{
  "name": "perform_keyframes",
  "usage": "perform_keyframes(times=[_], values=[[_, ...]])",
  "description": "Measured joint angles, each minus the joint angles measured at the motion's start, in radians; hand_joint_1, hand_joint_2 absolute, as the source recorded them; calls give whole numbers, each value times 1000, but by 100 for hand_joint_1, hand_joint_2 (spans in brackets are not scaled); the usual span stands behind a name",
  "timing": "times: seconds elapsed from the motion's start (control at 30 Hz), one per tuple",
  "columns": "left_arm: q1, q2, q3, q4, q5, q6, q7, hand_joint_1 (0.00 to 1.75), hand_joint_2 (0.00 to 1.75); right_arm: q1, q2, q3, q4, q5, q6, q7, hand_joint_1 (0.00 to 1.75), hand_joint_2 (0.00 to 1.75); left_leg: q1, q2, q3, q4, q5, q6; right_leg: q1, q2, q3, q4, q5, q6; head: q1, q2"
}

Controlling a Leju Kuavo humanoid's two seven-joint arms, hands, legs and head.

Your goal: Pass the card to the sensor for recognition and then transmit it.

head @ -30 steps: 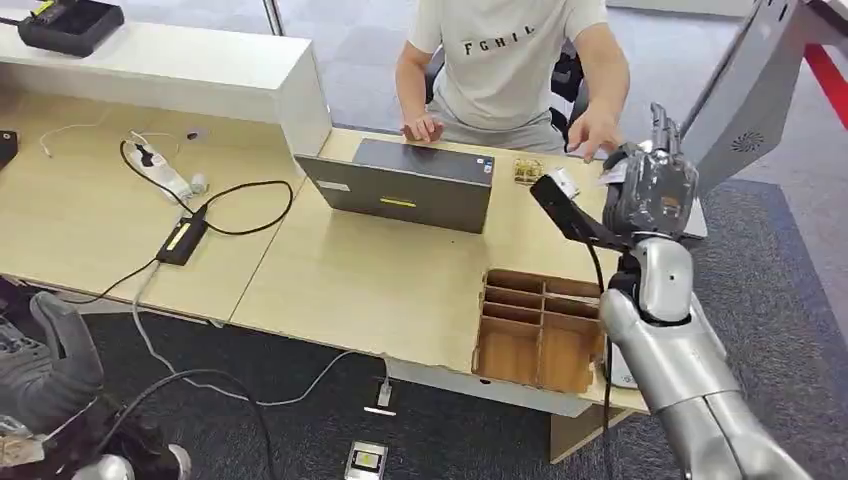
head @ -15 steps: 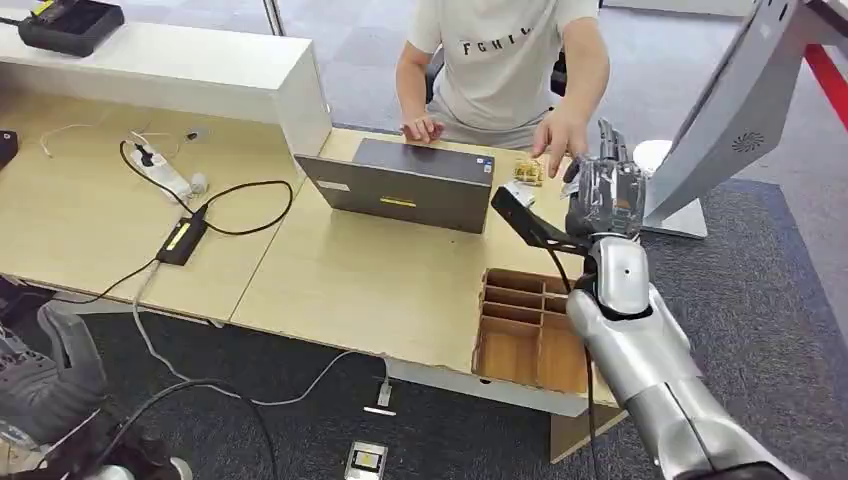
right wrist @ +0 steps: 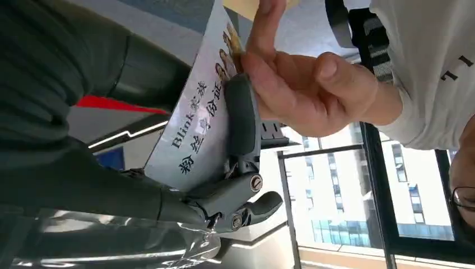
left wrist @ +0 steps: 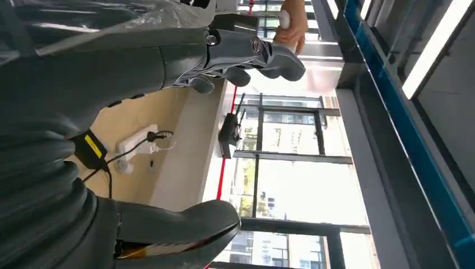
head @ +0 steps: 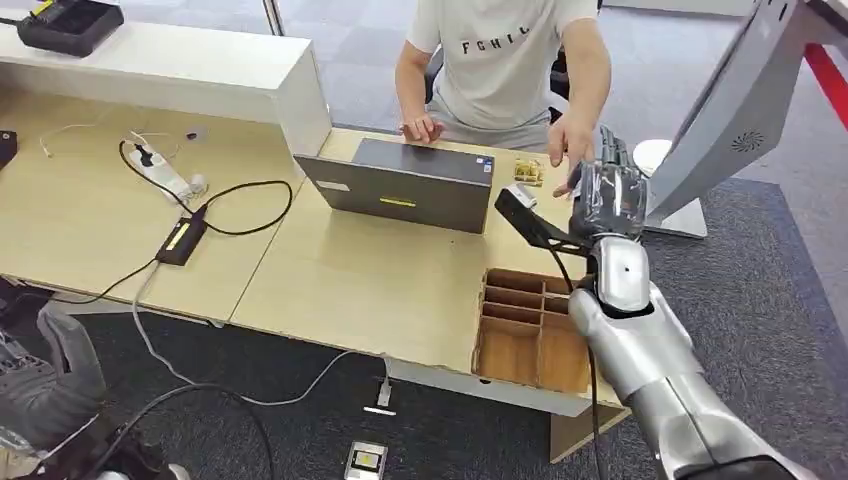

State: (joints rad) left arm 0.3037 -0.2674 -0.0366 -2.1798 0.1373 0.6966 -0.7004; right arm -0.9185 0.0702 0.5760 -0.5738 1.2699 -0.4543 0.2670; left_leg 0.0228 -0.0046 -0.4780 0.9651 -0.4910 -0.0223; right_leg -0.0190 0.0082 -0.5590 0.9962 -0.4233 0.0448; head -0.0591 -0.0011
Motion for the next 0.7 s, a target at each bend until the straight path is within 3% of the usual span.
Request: perform_keyframes(times=[0.47, 0.7], values=[[8, 0, 0, -3, -2, 0, 0, 0, 175, -3, 3, 1, 28, 14, 13, 15, 0, 175, 0, 0, 0, 0, 0, 0, 0, 0, 0, 0, 0, 0, 0, 0], [13, 0, 0, -7, -5, 0, 0, 0, 175, 19, -19, -15, -65, -97, -73, -72, 0, 175, 0, 0, 2, 0, 0, 0, 0, 0, 0, 0, 0, 0, 0, 0]])
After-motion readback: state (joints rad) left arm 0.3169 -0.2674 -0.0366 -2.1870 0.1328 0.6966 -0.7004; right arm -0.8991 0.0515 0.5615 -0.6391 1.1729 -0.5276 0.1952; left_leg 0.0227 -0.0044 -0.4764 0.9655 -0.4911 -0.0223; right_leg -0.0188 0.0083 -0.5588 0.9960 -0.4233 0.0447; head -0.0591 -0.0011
